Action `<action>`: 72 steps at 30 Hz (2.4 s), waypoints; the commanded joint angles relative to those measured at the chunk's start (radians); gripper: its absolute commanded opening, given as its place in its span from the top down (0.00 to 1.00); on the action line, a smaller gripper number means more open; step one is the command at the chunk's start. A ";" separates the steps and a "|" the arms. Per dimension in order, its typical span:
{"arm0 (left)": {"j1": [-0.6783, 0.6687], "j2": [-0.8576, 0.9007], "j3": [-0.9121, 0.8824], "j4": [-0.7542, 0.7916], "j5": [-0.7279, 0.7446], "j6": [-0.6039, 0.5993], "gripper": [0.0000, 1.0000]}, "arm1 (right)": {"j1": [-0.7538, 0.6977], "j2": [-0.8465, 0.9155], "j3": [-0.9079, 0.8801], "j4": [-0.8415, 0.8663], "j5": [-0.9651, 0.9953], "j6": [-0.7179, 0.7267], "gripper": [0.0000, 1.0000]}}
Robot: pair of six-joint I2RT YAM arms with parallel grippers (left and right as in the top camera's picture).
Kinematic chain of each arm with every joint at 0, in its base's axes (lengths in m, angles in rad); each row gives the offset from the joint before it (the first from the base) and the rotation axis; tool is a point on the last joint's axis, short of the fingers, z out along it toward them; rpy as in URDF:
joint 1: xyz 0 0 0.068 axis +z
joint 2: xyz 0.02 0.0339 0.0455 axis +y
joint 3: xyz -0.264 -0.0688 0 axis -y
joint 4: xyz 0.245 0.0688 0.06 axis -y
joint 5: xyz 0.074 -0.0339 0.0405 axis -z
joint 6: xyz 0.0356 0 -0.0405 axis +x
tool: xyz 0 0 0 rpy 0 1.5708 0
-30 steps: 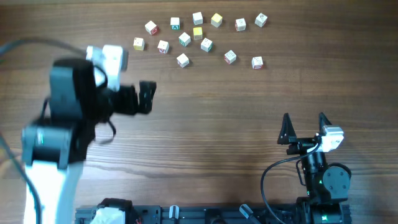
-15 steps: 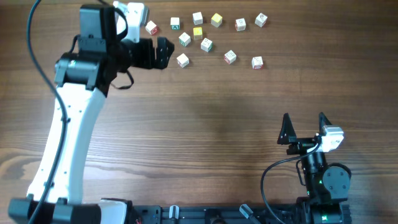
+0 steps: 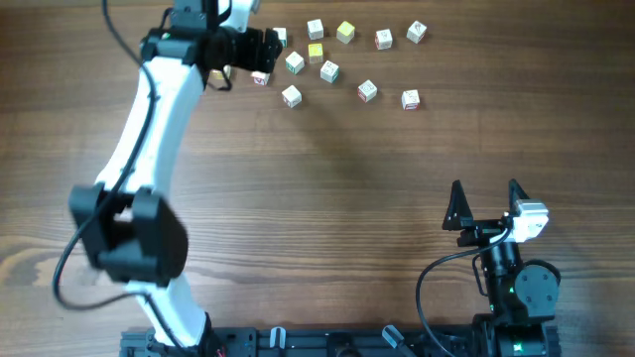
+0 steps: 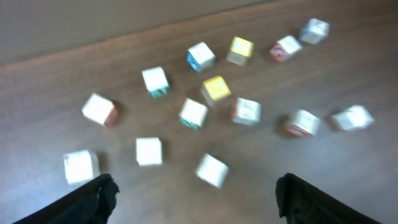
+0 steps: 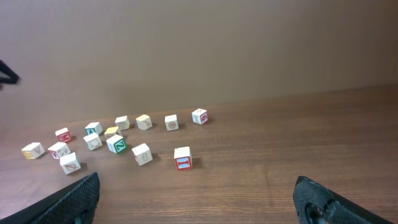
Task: Form a horizontal line
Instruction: 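Reach the left gripper forward to the block with letter J, then close the left gripper on the J block and lift it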
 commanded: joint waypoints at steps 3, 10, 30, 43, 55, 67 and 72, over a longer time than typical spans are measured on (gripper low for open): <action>-0.053 0.150 0.043 0.124 -0.130 0.132 0.00 | -0.006 -0.005 -0.001 0.002 -0.014 -0.018 0.00; -0.058 0.267 0.043 0.292 -0.126 0.132 0.00 | -0.006 -0.005 -0.001 0.002 -0.014 -0.018 0.00; -0.075 0.471 0.041 0.431 -0.035 0.128 0.14 | -0.006 -0.005 -0.001 0.002 -0.014 -0.018 0.00; -0.081 0.471 0.041 0.441 -0.029 0.128 0.57 | -0.006 -0.005 -0.001 0.002 -0.014 -0.018 0.00; -0.081 0.453 0.042 0.426 -0.047 0.127 0.75 | -0.006 -0.005 -0.001 0.002 -0.014 -0.018 0.00; -0.080 0.133 0.042 0.235 -0.075 0.128 0.78 | -0.006 -0.005 -0.001 0.002 -0.014 -0.018 0.00; -0.080 -0.076 0.042 0.106 -0.134 0.128 0.76 | -0.006 -0.005 -0.001 0.002 -0.014 -0.018 0.00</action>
